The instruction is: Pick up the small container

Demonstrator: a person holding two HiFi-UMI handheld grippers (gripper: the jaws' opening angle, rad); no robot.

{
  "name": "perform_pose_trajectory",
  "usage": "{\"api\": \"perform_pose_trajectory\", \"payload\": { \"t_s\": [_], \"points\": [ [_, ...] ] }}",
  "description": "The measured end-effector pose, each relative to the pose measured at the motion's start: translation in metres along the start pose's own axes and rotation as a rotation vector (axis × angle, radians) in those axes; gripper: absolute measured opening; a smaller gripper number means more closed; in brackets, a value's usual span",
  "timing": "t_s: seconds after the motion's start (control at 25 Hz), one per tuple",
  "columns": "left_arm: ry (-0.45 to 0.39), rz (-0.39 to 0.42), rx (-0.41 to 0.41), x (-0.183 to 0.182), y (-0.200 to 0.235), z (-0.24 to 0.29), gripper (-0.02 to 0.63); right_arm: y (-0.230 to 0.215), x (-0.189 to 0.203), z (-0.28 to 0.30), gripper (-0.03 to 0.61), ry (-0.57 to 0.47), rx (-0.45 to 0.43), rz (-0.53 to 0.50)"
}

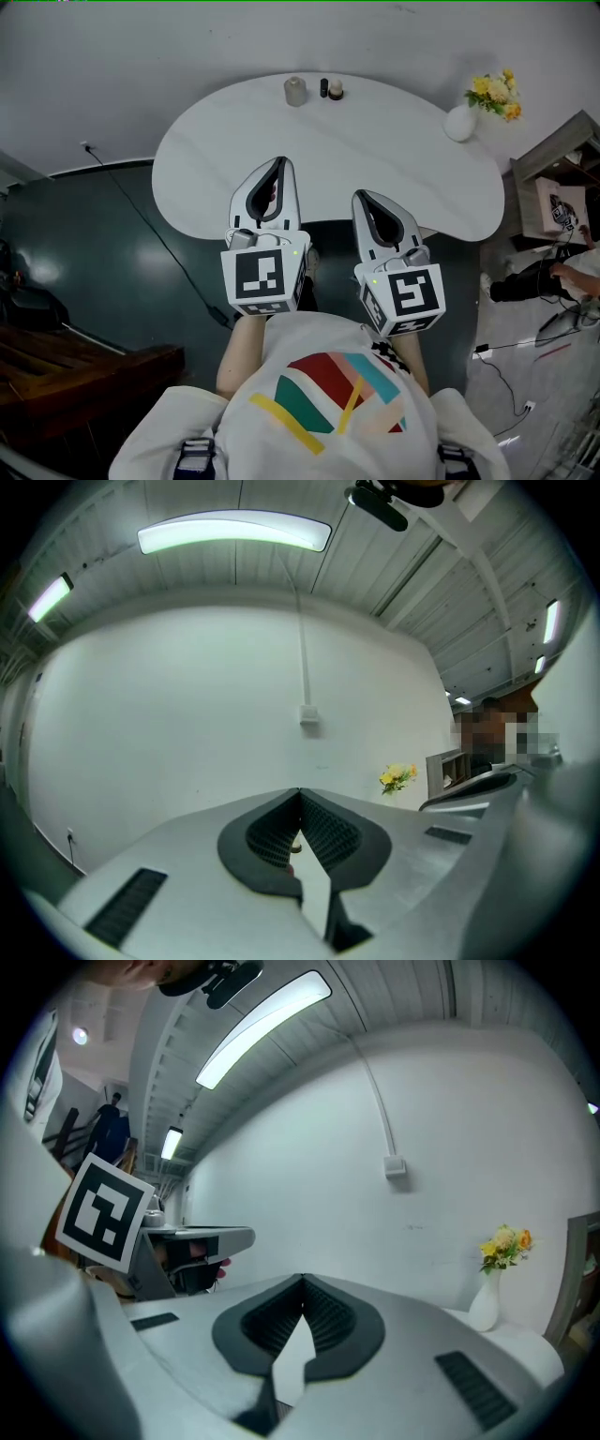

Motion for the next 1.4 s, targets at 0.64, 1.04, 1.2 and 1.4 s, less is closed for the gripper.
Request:
{"api": "perform_pose_trajectory", "payload": {
  "t_s": [0.64, 1.04, 1.2, 1.4],
  "points": [
    [0.025, -0.014, 0.041, -0.019, 0.058, 0.107, 0.018, -0.042, -0.040, 0.098, 0.011, 0.050, 0.060, 0.026],
    [-0.038, -0.038, 0.015, -0.057, 0.120, 0.163, 0.018, -0.058, -0.059, 0.172, 0.011, 0.132, 0.063, 0.005],
    [-0.014, -0.068, -0.018, -0.055, 0.139, 0.180, 0.018, -0.057, -0.064, 0.198, 0.011, 0.146, 0.059, -0.034],
    [-0.056, -0.068, -0.013, -0.056, 0.147, 0.200, 0.018, -0.068, -0.077, 0.218, 0.011, 0.111, 0.072, -0.029]
  ]
}}
Point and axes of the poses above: the fingertips, and each gripper's own axes: z forward along the fingers, y to its left, x out of its underside, the point moved 2 cm from there along -z, backward along the fingers, and after that the axes turned 15 degrees about y, right-handed, at the moved point
